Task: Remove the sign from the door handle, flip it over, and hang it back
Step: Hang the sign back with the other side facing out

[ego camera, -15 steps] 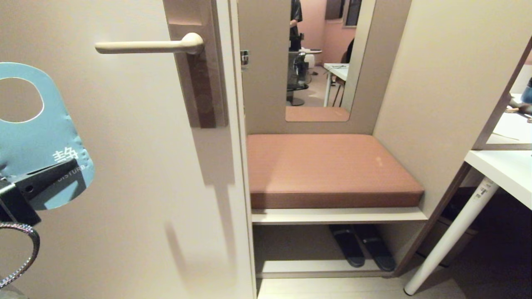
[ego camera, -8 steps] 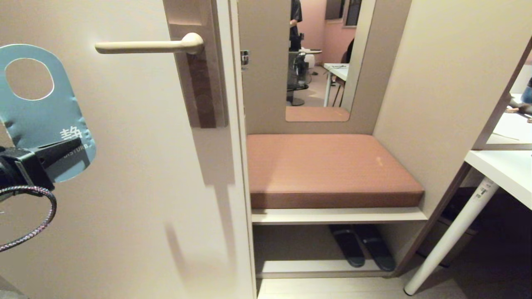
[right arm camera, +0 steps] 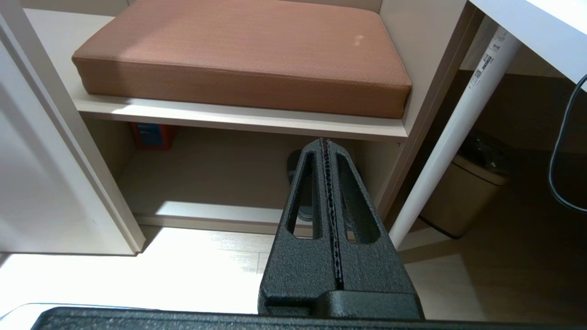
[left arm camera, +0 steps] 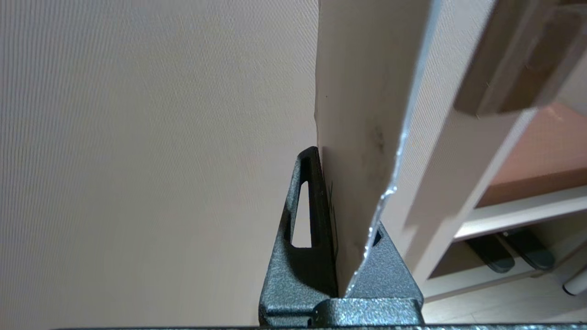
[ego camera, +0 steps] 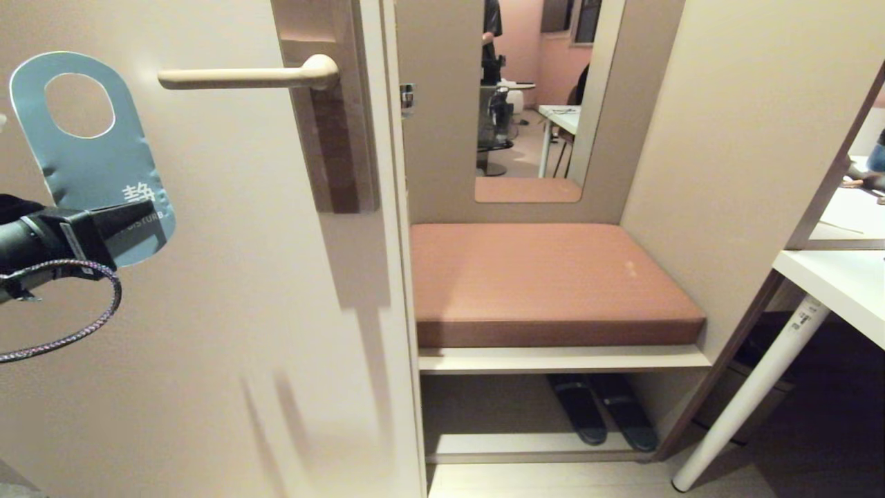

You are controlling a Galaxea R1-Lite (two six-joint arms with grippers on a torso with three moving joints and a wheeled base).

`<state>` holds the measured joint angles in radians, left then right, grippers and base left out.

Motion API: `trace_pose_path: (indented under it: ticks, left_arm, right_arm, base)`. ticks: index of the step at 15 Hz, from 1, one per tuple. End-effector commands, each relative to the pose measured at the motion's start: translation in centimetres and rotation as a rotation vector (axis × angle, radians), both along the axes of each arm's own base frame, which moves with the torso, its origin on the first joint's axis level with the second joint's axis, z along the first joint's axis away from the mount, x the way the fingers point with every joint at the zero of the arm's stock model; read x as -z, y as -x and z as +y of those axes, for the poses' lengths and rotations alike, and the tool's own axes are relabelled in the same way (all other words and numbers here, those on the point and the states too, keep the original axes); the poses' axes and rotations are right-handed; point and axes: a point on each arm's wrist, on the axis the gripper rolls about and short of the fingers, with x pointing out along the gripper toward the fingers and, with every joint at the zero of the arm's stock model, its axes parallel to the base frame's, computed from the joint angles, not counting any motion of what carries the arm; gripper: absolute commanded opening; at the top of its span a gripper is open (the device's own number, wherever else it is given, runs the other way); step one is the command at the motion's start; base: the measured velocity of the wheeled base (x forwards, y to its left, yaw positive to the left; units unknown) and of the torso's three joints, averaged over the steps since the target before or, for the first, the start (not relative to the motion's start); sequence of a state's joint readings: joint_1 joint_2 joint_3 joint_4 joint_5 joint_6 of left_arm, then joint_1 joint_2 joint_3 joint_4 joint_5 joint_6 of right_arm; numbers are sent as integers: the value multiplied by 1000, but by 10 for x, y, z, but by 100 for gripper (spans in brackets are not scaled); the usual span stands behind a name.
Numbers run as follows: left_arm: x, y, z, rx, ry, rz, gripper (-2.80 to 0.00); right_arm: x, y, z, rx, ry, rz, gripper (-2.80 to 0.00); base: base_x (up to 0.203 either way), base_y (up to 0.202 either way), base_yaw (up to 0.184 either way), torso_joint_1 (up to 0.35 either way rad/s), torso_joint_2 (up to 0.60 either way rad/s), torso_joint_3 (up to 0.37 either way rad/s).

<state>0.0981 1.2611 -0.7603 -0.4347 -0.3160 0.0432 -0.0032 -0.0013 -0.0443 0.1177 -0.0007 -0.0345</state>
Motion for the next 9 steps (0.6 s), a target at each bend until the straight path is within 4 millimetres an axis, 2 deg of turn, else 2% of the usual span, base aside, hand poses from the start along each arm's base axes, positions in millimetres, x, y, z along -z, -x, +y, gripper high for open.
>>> trace_pose_path:
  ticks: [1,9]
  left_arm:
    - [-1,-13,1,3,1,8,-280]
    - [-6,-34,-11,52,0,8,-280]
  right_arm:
    - [0,0,0,-1,1,2,-280]
    - [0,0,0,-1,1,2,-280]
  base:
    - [0,0,0,0,0,0]
    - [0,0,0,0,0,0]
